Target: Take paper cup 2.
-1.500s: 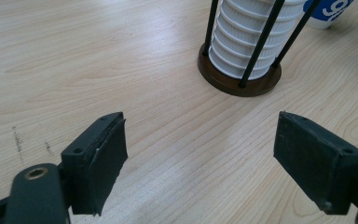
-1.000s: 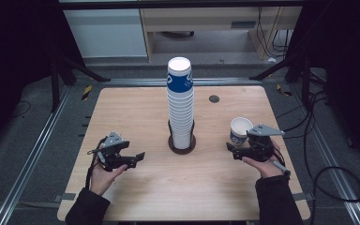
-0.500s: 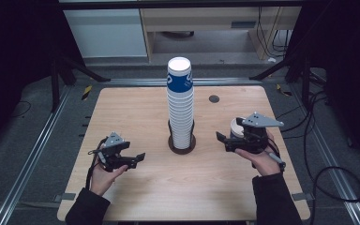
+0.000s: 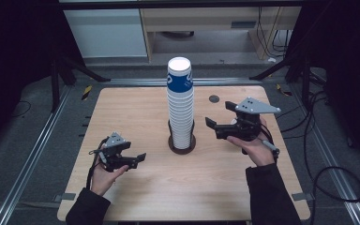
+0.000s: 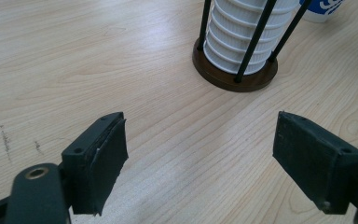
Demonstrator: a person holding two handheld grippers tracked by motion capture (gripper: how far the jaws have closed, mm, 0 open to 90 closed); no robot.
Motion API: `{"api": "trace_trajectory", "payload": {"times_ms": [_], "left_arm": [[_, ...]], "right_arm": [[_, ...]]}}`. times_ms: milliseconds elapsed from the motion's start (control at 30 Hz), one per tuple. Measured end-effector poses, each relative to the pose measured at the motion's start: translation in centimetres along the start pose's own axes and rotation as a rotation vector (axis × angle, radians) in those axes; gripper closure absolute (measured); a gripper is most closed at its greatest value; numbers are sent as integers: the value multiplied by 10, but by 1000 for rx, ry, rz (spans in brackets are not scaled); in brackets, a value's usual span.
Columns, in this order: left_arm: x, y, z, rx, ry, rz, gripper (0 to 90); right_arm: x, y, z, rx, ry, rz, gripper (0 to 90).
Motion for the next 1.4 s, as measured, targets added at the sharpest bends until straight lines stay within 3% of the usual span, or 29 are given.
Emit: {"api": "trace_trajectory", "payload": {"times_ms": [300,600,1400], "left_arm": [[-1,-1,0,-1,5,4,170],[-2,-1,1,5,7,6,169],[-2,-2,2,6,5,10,164]], "right_arm": [[-11,25,17,23,44,-34,92],[-25,55,29,4,89,-95,81],[-92,75,37,-20,92,-73,70]]}}
Point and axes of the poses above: each handheld gripper's, and its own axes: x roughly backward along the jaws, y roughly out of its top, z roughly to its left, the point moved 2 cm from there along -x, roughly forward along the jaws, and after that the axes turned 10 degrees about -x, right-handed, at the moved point
